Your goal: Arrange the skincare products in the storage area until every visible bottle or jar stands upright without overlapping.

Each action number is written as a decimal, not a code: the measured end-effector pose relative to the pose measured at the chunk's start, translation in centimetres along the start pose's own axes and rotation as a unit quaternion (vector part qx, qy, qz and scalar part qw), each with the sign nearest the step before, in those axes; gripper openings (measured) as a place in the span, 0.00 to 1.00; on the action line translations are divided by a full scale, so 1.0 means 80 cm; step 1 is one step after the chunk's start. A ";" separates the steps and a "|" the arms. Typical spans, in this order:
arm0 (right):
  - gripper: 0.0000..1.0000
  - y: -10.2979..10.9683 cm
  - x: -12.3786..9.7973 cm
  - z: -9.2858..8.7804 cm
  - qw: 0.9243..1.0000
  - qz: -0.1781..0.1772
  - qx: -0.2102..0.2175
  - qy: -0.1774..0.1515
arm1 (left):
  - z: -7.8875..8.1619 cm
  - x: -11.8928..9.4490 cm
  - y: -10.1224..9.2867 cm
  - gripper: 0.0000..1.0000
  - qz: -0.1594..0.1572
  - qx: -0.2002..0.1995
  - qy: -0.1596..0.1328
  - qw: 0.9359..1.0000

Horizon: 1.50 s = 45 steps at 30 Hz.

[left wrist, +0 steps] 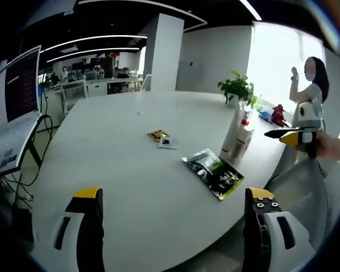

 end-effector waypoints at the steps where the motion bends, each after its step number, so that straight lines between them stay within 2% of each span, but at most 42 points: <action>1: 0.90 0.000 -0.001 0.000 1.000 -0.001 0.002 -0.001 | 0.000 0.000 0.000 0.99 0.000 -0.001 0.001 1.000; 15: 0.89 0.000 0.000 -0.004 1.000 0.005 0.012 0.005 | -0.002 0.016 -0.006 0.99 0.000 -0.005 0.018 1.000; 22: 0.88 0.003 0.001 -0.007 1.000 0.011 0.016 0.015 | 0.008 0.043 -0.015 0.99 0.000 -0.008 0.021 1.000; 34: 0.88 0.006 0.003 -0.011 0.999 0.023 0.023 0.022 | 0.026 0.095 -0.026 0.98 -0.012 0.017 0.044 0.999; 45: 0.87 0.009 0.004 -0.012 0.999 0.031 0.026 0.026 | 0.049 0.144 -0.021 0.96 -0.021 0.045 0.062 0.997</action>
Point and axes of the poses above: the point that each gripper's makers call its tool centre point, and the gripper's own axes: x roughly forward along the fingers, y roughly to its left, z roughly out of its top, the point moved 3 cm from there along -x, roughly backward along the fingers, and after that the axes turned 1 degree about z, right-handed, at the moved point
